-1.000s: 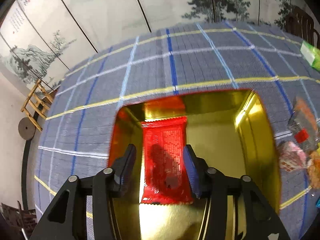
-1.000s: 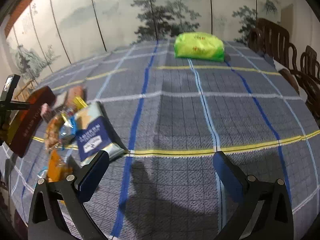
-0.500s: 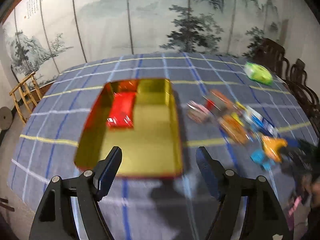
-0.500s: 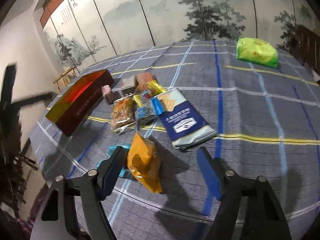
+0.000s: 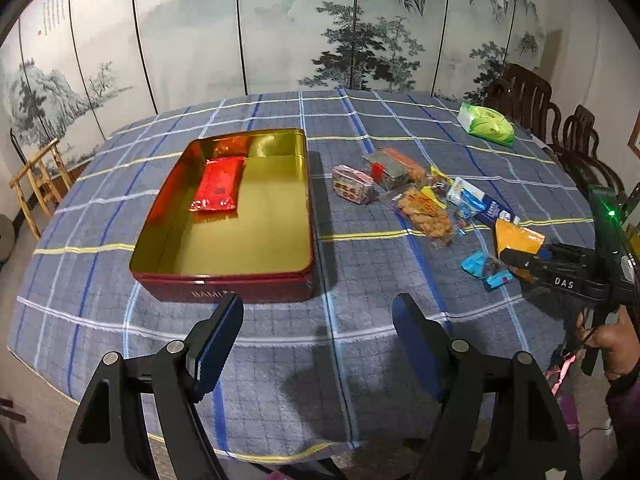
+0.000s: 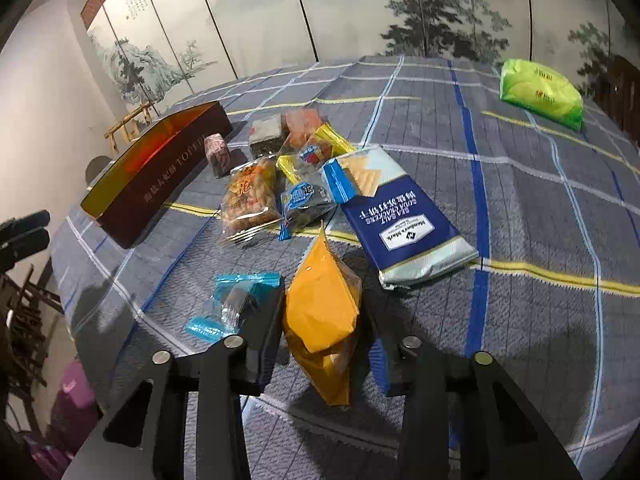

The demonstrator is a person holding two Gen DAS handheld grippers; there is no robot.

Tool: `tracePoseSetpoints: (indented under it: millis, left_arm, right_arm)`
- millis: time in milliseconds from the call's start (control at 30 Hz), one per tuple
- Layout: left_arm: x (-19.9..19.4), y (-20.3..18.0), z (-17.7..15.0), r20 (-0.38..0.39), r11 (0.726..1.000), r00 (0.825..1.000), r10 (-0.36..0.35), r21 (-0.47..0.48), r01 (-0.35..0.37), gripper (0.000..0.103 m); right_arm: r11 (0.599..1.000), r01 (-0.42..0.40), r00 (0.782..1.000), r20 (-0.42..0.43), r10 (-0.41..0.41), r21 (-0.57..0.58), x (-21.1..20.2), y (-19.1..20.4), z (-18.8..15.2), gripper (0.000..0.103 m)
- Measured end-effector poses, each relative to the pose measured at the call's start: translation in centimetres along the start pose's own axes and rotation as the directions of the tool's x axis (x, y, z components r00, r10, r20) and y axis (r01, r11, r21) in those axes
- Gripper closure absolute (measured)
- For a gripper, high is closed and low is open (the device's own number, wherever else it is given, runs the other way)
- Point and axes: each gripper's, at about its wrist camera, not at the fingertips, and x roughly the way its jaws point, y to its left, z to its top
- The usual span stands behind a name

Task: Organize snacks
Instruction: 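Grasp the orange chip bag with the right tool and lift, then lower the orange chip bag into the tin and open the right tool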

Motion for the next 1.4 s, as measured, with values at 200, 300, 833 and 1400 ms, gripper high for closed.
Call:
tracePoseSetpoints:
  millis: [200,300,833,1400]
  left_arm:
    - [-1.5,0.5,-1.0,0.032,1.000,0.999,-0.011,-0.012,0.011,0.030]
    - [-2.0,1.1,-1.3,0.042,0.999,0.999,-0.010,-0.032,0.011,0.030]
    - [-3.4,4.0,-2.7,0.024,0.992,0.999,0.042,-0.123,-0.038,0.007]
    - [-3.2,7.8,-2.8,0.012,0.981,0.997,0.074,-0.181,-0.070,0.002]
  right_arm:
    - [1.000,-0.026,0.997,0.073,0.026,-0.005,-3.8,1.7,1.3,0.069]
    - [0.998,-0.045,0.994,0.095,0.048,-0.035,-4.6,3.6,2.6,0.069]
    - [0.966,-0.198,0.979,0.017,0.203,-0.166,2.6,15.6,12.6,0.069]
    - [0.959,-0.137,0.984,-0.146,0.103,-0.249,15.8,22.7,18.7,0.069]
